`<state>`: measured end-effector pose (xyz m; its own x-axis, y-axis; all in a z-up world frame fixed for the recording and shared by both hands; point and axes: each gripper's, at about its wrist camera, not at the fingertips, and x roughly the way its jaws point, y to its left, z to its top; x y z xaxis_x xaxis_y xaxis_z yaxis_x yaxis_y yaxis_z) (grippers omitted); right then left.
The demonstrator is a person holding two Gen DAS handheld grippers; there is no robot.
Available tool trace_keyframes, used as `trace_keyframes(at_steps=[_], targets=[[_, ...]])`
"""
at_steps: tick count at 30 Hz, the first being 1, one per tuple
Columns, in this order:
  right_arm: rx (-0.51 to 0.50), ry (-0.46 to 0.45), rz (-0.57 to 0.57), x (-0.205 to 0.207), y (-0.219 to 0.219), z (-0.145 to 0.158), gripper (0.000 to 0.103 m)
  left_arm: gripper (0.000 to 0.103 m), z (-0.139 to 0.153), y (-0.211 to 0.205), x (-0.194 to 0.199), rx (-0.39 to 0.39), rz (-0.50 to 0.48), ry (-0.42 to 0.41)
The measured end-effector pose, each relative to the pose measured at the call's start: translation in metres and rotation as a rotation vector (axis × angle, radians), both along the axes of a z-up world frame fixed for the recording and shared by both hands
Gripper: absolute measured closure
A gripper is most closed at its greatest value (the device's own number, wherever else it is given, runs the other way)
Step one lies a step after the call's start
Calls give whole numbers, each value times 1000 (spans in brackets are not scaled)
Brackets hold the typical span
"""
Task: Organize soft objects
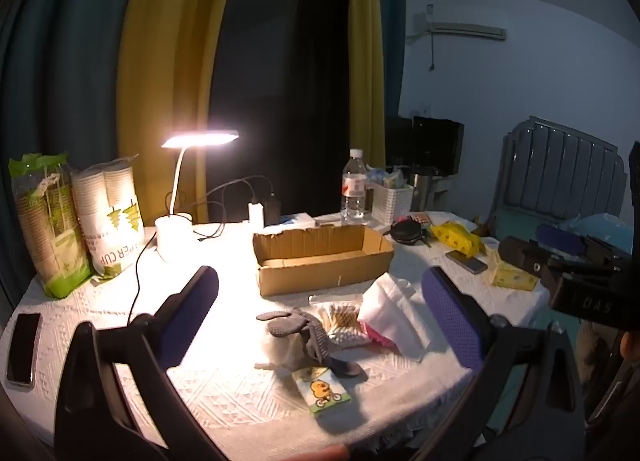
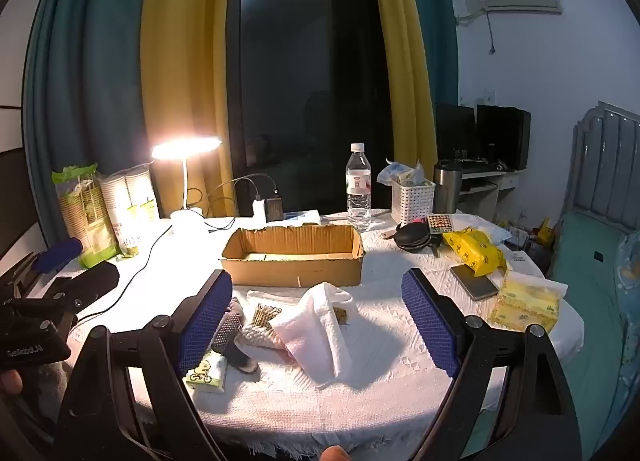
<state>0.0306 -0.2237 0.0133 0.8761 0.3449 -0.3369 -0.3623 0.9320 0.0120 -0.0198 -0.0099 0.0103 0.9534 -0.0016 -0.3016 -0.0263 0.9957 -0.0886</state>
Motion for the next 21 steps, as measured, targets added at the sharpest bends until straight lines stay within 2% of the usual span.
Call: trace_keyframes(at_steps=[21], targets=[[4, 23, 0, 0, 0, 2, 14, 1, -3, 1, 1, -2, 0, 13]])
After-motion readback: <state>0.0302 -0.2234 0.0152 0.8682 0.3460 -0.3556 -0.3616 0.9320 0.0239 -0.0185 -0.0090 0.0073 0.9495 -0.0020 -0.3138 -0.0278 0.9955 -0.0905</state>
